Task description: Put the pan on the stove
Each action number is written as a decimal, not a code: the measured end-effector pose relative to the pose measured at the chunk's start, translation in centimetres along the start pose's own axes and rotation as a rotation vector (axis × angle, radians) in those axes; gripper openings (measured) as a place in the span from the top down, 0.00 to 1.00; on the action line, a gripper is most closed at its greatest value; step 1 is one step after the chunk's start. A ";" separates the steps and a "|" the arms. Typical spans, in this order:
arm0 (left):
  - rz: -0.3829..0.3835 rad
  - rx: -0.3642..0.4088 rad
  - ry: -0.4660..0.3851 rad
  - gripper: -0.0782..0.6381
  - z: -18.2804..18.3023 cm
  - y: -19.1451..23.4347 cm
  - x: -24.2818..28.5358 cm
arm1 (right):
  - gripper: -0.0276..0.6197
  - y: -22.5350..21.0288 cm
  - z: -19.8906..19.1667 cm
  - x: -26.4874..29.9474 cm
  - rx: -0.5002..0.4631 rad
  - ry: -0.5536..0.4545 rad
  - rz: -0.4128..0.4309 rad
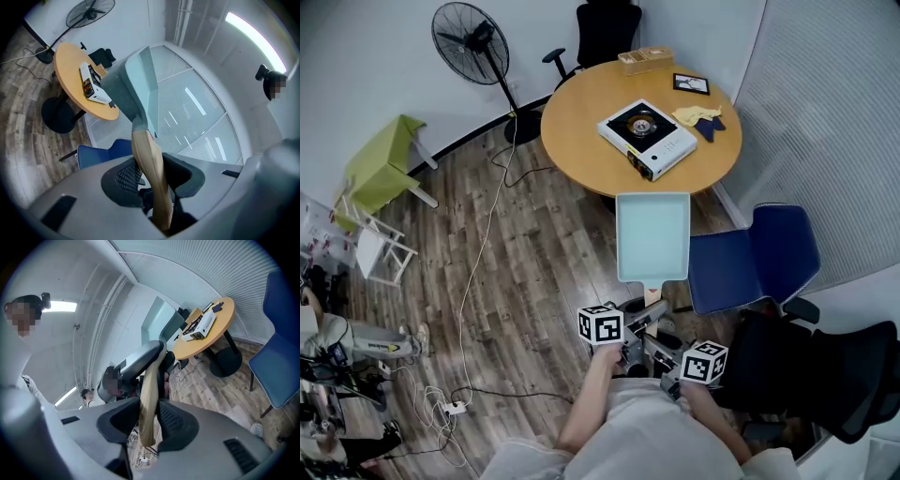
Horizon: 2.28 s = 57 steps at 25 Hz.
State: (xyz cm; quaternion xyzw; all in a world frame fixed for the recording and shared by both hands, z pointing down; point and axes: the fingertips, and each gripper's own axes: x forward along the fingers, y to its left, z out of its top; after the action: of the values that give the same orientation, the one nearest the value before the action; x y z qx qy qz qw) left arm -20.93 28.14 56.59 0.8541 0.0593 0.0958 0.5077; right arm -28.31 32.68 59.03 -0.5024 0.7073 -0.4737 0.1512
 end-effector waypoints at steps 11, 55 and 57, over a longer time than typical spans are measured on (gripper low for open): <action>0.032 -0.030 -0.018 0.69 4.4 2.7 1.5 | 0.76 -2.0 4.0 2.8 0.005 0.018 0.022; 0.139 -0.184 -0.119 0.70 23.4 13.9 18.5 | 0.76 -16.1 27.5 7.5 0.033 0.084 0.073; 0.127 -0.198 -0.138 0.70 24.8 14.3 18.7 | 0.76 -16.5 28.5 8.3 0.029 0.088 0.073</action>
State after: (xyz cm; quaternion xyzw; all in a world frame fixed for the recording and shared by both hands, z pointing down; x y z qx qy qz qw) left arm 2.94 3.81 59.57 0.8065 -0.0398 0.0744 0.5852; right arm -3.03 10.10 60.33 -0.4527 0.7241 -0.4999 0.1445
